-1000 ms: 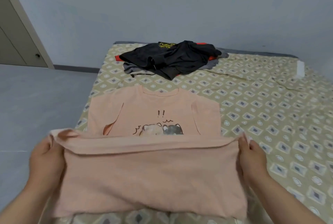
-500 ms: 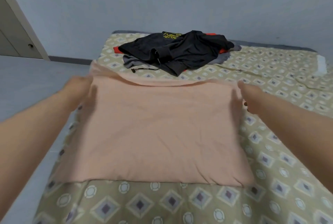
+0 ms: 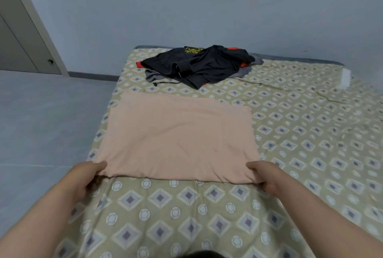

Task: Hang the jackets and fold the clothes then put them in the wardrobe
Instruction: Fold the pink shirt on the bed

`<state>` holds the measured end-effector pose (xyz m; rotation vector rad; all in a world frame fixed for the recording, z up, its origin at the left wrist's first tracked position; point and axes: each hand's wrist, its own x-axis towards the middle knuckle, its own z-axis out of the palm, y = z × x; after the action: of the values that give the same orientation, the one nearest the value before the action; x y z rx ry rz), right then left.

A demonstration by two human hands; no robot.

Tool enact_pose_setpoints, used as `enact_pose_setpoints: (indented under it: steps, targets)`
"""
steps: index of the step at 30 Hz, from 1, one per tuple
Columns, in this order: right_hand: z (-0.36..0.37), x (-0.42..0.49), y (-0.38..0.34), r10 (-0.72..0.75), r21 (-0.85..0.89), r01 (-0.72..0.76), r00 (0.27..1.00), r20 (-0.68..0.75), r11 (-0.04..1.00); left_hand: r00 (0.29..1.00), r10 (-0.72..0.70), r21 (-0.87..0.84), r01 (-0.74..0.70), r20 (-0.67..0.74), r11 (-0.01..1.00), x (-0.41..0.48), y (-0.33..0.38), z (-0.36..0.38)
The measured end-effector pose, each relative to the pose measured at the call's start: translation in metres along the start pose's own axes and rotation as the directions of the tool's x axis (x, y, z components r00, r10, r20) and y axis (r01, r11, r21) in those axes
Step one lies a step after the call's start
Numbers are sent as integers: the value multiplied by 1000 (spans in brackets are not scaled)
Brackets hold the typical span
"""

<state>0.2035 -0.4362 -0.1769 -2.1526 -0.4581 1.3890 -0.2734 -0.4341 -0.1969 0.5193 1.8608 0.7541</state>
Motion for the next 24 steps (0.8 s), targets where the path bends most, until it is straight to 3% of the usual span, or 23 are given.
enact_pose_setpoints:
  steps: [2, 5, 8, 14, 16, 20, 24]
  targets:
    - [-4, -15, -4, 36, 110, -41, 998, 46, 993, 996, -71, -238, 81, 48, 968, -14, 6, -3]
    - [-17, -40, -8, -52, 112, 45, 997, 65, 993, 998, -31, -425, 50, 52, 904, -39, 16, -10]
    - [-38, -67, -11, -180, 94, 178, 984, 13, 979, 999, 45, -523, -39, -1, 852, -69, 26, -21]
    - [-71, -135, -13, -438, 298, 397, 895, 85, 868, 989, 120, -569, -146, -83, 809, -135, 48, -55]
    - [-80, -155, -16, -468, 402, 396, 879, 94, 825, 981, 176, -614, -188, -81, 766, -155, 58, -70]
    - [-100, -193, -25, -526, 652, 305, 834, 169, 694, 939, 322, -766, -293, -118, 573, -195, 78, -93]
    - [-110, -215, -32, -617, 779, 261, 762, 197, 571, 828, 560, -848, -321, -35, 422, -227, 92, -106]
